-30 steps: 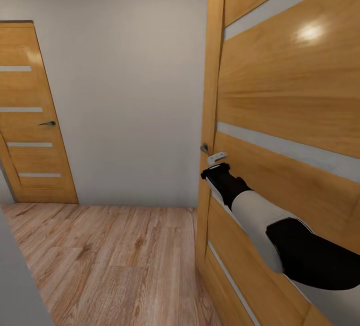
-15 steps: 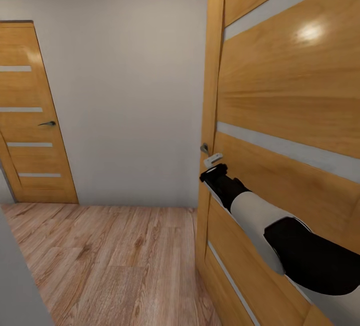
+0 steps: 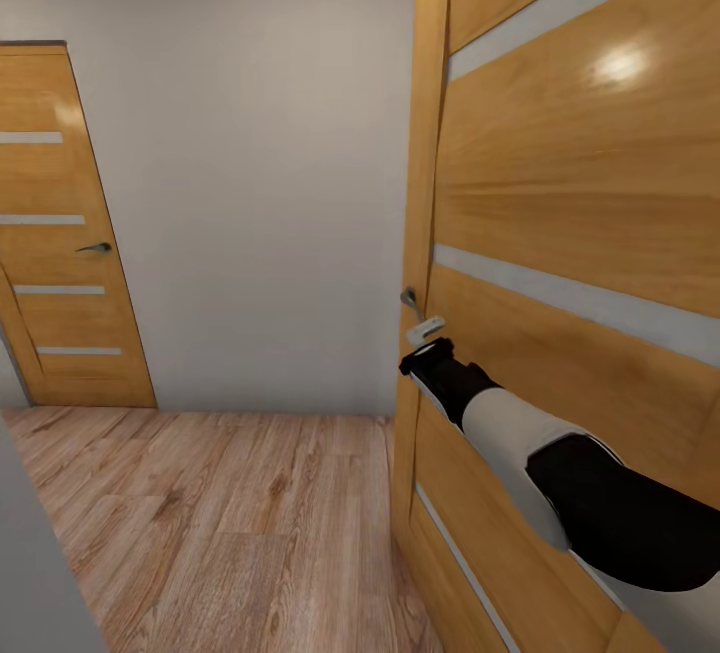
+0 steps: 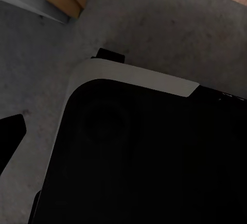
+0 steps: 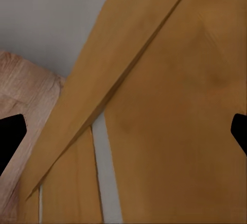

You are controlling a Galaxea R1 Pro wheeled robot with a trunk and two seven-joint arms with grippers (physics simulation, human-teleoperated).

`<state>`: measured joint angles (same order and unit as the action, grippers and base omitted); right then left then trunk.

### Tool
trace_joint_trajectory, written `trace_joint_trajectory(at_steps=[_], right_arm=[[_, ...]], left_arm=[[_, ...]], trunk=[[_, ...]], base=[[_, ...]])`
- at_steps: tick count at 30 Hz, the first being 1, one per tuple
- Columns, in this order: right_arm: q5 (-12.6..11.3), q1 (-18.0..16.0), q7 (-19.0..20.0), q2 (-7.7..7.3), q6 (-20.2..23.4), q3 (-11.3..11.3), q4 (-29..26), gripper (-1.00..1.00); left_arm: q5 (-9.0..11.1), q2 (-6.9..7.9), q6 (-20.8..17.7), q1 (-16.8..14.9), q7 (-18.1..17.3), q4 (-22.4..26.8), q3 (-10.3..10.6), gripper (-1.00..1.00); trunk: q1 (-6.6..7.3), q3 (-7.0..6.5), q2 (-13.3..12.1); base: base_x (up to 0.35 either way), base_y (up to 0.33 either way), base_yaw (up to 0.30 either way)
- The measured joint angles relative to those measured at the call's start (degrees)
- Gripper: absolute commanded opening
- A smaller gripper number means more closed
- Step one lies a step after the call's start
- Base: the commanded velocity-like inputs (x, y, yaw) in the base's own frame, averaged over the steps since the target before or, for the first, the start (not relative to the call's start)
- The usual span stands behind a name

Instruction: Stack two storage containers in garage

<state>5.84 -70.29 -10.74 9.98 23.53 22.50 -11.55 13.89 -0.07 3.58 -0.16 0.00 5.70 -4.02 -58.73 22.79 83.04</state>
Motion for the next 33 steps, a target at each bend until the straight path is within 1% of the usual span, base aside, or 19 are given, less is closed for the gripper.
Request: trace_joint_trajectory(at_steps=[8,22,26,31,33], right_arm=[[0.01,0.0,1.16,0.0,-1.66,0.03,1.57,1.0],[0.08,-0.01,1.34,0.0,-1.89,0.03,1.78,1.0],[0.08,-0.01,1.34,0.0,-1.9,-0.02,1.79,1.0],[0.08,-0.01,1.34,0.0,-1.9,-0.05,1.79,1.0],[-0.71,0.0,1.58,0.0,-2.01,-0.23,1.77,1.0]], left_arm=[[0.0,0.0,-0.04,0.0,0.0,0.0,0.0,1.0],[0.0,0.0,-0.01,0.0,0.0,0.0,0.0,1.0],[0.0,0.0,-0.02,0.0,0.0,-0.05,0.04,1.0],[0.07,0.0,-0.08,0.0,0.0,-0.36,0.14,1.0],[0.07,0.0,-0.07,-0.02,0.0,-0.41,0.15,1.0]], trunk=[[0.0,0.0,0.0],[0.0,0.0,0.0],[0.02,0.0,0.01],[0.03,0.0,0.01],[0.03,0.0,0.02]], base=[[0.0,0.0,0.0],[0.002,0.0,0.0],[0.142,0.0,0.0],[0.283,0.0,0.0],[0.31,0.0,0.0]])
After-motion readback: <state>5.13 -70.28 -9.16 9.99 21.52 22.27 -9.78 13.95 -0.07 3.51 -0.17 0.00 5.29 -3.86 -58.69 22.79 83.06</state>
